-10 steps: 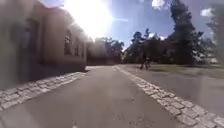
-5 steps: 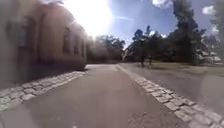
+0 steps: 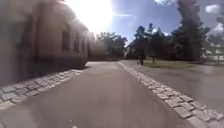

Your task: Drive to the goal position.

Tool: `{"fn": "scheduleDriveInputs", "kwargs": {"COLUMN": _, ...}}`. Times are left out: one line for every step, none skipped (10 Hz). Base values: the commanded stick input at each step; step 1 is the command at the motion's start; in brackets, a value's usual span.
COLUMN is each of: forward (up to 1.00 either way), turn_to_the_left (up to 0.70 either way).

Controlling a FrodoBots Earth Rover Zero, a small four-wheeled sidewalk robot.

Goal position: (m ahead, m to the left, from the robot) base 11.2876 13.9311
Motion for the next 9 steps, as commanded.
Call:
{"fn": "scheduleDriveInputs", "kwargs": {"forward": 1.00, "turn_to_the_left": 0.00}}
{"fn": "scheduleDriveInputs", "kwargs": {"forward": 1.00, "turn_to_the_left": 0.00}}
{"fn": "scheduleDriveInputs", "kwargs": {"forward": 1.00, "turn_to_the_left": 0.00}}
{"fn": "scheduleDriveInputs", "kwargs": {"forward": 1.00, "turn_to_the_left": 0.00}}
{"fn": "scheduleDriveInputs", "kwargs": {"forward": 1.00, "turn_to_the_left": 0.00}}
{"fn": "scheduleDriveInputs", "kwargs": {"forward": 1.00, "turn_to_the_left": 0.00}}
{"fn": "scheduleDriveInputs", "kwargs": {"forward": 1.00, "turn_to_the_left": 0.00}}
{"fn": "scheduleDriveInputs", "kwargs": {"forward": 1.00, "turn_to_the_left": 0.00}}
{"fn": "scheduleDriveInputs", "kwargs": {"forward": 1.00, "turn_to_the_left": 0.00}}
